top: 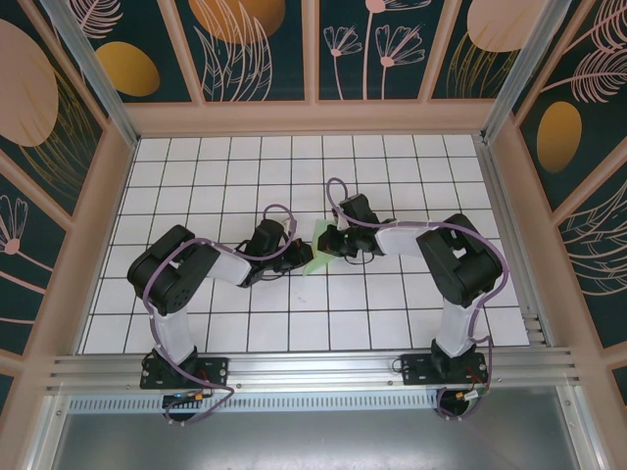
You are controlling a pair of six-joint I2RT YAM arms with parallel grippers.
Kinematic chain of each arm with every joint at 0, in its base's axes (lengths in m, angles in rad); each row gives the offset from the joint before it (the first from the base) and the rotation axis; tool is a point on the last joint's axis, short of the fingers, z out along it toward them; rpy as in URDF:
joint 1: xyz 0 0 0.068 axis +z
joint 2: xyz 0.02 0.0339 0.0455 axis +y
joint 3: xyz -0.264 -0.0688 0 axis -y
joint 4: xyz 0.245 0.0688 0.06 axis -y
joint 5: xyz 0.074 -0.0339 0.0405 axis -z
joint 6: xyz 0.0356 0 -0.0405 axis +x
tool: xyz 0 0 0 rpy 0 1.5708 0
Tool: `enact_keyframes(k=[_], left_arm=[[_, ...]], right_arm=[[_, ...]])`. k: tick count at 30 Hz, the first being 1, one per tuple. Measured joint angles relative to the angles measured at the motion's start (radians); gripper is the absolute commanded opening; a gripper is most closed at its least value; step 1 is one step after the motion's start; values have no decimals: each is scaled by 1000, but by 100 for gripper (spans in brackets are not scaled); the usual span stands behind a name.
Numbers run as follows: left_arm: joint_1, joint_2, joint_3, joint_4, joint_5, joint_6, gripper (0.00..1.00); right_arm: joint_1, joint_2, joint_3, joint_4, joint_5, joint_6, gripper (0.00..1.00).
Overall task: Fold a paper plane with a square sheet of paper (pick it up from the middle)
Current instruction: Fourth fold the wing at the center of the table.
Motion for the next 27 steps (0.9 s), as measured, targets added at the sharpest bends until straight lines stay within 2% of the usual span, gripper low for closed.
enact_keyframes(k=[10,27], left_arm=[[0,0,0,0,0,0,0],[0,0,0,0,-7,0,0]], right_arm=[[15,8,15,-38,6,0,7],[22,4,34,-98,105,4,7]])
